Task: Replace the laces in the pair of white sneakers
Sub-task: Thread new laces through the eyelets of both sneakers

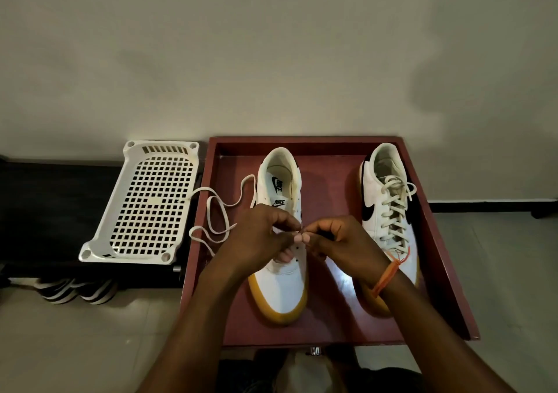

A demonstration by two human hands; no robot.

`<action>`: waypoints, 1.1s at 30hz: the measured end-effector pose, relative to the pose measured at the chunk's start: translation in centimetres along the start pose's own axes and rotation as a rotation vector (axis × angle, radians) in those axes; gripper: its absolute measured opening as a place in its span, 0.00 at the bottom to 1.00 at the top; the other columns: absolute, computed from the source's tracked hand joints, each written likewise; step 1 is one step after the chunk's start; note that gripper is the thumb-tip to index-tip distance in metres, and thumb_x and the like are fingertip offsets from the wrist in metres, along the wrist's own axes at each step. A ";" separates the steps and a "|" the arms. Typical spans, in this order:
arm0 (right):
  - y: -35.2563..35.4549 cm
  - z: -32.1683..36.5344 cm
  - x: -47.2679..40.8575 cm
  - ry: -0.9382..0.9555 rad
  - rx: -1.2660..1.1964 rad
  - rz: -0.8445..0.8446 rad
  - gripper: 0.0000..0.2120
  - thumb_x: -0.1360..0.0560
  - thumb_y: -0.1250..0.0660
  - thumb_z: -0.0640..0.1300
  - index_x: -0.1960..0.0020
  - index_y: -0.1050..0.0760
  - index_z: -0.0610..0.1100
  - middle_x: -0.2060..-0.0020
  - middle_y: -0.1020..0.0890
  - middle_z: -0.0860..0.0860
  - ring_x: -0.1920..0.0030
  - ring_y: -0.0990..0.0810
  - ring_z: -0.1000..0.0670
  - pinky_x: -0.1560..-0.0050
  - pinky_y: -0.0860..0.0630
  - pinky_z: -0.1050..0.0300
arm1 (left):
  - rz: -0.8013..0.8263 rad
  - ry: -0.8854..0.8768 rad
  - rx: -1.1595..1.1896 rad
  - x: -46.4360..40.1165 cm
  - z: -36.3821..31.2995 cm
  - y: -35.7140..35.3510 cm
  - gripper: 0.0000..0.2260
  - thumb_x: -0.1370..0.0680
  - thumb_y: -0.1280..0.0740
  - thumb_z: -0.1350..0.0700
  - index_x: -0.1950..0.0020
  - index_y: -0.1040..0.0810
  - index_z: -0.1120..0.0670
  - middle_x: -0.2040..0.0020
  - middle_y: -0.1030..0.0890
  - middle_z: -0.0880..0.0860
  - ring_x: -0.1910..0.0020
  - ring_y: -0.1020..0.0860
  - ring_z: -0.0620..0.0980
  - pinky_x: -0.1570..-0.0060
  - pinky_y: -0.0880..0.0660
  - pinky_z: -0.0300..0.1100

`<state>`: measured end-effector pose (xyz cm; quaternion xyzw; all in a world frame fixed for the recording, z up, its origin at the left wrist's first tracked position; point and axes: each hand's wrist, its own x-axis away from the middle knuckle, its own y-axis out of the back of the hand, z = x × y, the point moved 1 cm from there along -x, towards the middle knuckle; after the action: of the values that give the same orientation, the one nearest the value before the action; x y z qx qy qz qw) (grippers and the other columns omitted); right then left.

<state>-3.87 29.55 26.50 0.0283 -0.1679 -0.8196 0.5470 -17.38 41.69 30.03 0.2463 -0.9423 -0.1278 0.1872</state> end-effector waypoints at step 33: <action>-1.0 -2.5 0.7 -0.294 0.037 0.021 0.09 0.29 0.26 0.32 0.58 0.25 0.41 0.67 0.21 0.49 0.73 0.22 0.58 0.70 0.22 0.60 | 0.007 -0.004 -0.461 -1.6 5.4 -1.7 0.02 0.26 0.26 0.57 0.57 0.14 0.52 0.68 0.27 0.41 0.52 0.32 0.45 0.56 0.39 0.30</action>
<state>-4.49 28.61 23.92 -0.0837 -0.2617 -0.8059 0.5244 -17.62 41.94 24.11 0.1932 -0.8894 -0.3397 0.2371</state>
